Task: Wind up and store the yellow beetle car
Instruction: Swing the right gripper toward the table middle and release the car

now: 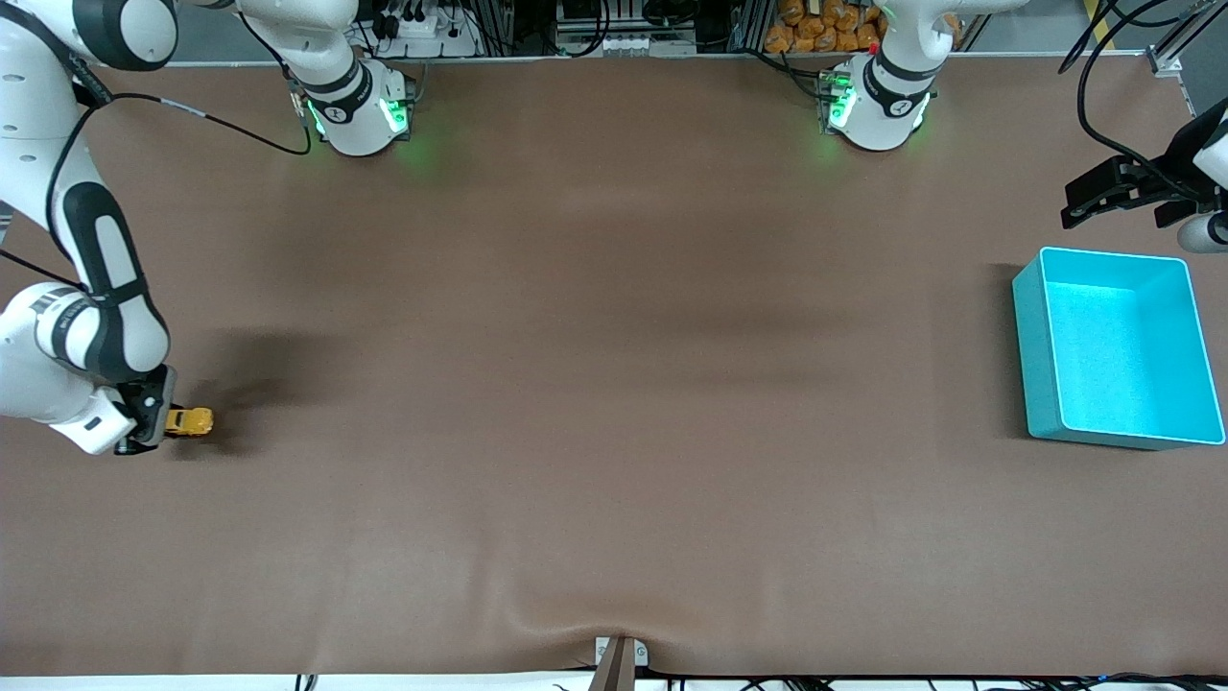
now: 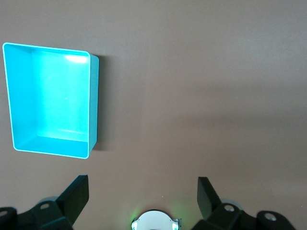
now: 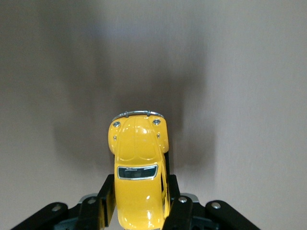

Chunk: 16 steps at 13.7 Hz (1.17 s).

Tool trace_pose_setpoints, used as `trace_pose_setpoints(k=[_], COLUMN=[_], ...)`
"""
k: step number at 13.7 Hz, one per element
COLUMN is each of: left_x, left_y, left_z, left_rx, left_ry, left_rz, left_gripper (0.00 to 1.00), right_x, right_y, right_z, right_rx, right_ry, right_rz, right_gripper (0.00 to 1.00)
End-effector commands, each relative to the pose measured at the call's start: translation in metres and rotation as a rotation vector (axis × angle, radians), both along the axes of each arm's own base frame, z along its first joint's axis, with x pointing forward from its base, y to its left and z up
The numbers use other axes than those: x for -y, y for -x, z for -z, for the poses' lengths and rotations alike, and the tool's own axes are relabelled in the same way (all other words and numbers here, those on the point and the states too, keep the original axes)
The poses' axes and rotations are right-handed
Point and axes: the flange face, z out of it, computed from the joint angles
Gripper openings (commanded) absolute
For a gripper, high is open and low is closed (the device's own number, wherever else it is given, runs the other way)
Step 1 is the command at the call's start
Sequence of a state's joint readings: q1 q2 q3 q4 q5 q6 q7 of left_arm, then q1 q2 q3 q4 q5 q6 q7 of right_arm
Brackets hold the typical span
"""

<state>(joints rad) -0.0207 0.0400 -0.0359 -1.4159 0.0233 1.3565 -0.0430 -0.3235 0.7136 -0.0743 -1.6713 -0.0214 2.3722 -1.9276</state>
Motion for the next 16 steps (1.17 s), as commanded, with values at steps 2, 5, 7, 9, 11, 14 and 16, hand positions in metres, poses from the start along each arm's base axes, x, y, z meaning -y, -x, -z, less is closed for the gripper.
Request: trace_pose_setpoints(k=[2, 5, 7, 9, 11, 14, 16], left_x=[0.0, 0.0, 0.0, 0.0, 0.0, -0.001, -0.002], left_y=[0.002, 0.002, 0.002, 0.002, 0.002, 0.001, 0.001], left_z=[-0.003, -0.003, -0.003, -0.004, -0.004, 0.002, 0.007], left_rx=[0.003, 0.003, 0.003, 0.003, 0.003, -0.008, -0.02], left_ry=[-0.024, -0.024, -0.024, -0.024, -0.023, -0.024, -0.024], left_rz=[-0.01, -0.009, -0.01, -0.01, -0.006, -0.013, -0.021], left_gripper=[1.0, 1.0, 1.0, 1.0, 1.0, 1.0, 1.0], right_x=[0.012, 0.011, 0.011, 0.012, 0.007, -0.013, -0.033], right_y=[0.003, -0.004, -0.01, -0.014, -0.016, -0.022, -0.025], right_z=[0.019, 0.007, -0.006, -0.015, -0.019, -0.046, -0.067], right_rx=[-0.02, -0.006, 0.012, -0.006, -0.013, -0.014, -0.038], right_ry=[-0.021, -0.022, -0.015, -0.021, -0.027, -0.045, -0.053], right_rz=[-0.009, -0.014, -0.019, -0.02, -0.025, -0.034, -0.007], right_gripper=[1.0, 1.0, 1.0, 1.0, 1.0, 1.0, 1.0])
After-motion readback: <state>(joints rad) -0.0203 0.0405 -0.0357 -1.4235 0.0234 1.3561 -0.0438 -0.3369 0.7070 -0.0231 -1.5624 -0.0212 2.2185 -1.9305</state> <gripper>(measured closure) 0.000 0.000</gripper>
